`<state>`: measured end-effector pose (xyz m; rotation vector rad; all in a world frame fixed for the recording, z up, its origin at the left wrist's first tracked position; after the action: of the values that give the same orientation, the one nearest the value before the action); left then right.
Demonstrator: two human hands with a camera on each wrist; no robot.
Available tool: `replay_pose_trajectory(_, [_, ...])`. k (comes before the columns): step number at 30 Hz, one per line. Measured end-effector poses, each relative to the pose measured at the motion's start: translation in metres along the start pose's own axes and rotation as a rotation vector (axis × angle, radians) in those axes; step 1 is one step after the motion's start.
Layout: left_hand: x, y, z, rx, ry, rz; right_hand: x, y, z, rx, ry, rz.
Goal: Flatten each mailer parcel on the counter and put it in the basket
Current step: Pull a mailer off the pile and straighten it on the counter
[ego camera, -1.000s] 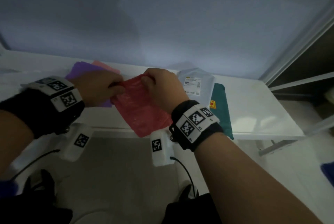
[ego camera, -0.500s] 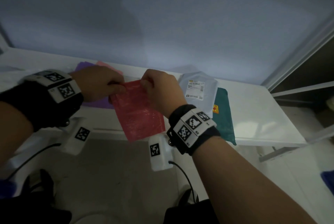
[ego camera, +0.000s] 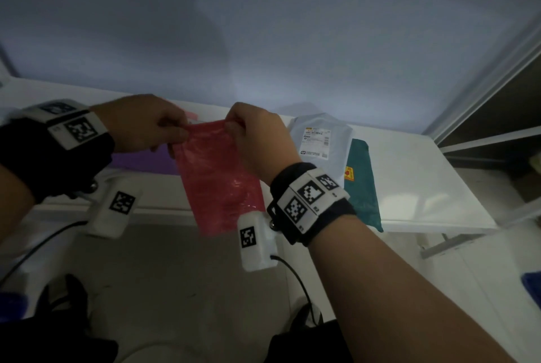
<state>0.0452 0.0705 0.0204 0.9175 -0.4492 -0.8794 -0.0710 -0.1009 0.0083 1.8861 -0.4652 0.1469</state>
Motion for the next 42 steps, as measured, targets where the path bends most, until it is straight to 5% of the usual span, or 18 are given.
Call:
replay_pose_trajectory(7, [0.004, -0.024, 0.013, 0.006, -0.047, -0.037, 0.002, -0.002, -0.007, -0.001, 0.073, -0.158])
replay_pose_trajectory(13, [0.006, -0.013, 0.013, 0.078, -0.044, 0.058, -0.001, 0.011, -0.008, 0.160, -0.009, -0.088])
replay_pose_trajectory(20, [-0.003, 0.011, -0.014, -0.186, 0.129, 0.260, -0.005, 0.005, 0.037, -0.054, -0.075, -0.518])
replay_pose_trajectory(25, [-0.014, 0.009, -0.022, -0.645, 0.213, 0.331, -0.007, -0.001, 0.046, 0.418, -0.274, -0.330])
replay_pose_trajectory(33, [-0.024, 0.005, -0.009, -0.673, 0.217, 0.273, -0.005, 0.005, 0.050, 0.646, -0.385, -0.064])
replay_pose_trajectory(37, [-0.030, 0.005, -0.024, -0.648, 0.290, 0.159, -0.004, 0.003, 0.045, 0.684, -0.464, -0.096])
replay_pose_trajectory(42, [-0.040, 0.015, -0.042, -0.676, 0.384, 0.289, -0.002, -0.006, 0.025, 0.893, -0.592, -0.300])
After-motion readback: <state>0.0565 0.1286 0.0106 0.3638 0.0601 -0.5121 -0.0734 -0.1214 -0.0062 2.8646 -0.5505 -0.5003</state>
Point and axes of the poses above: each hand's wrist, its own x-axis towards the middle knuckle, its own y-axis out of the back of the hand, z = x × y, the point moved 1 cm from there along x, towards the middle knuckle, and after that the axes turned 10 degrees about -x, right-handed, at the moved point
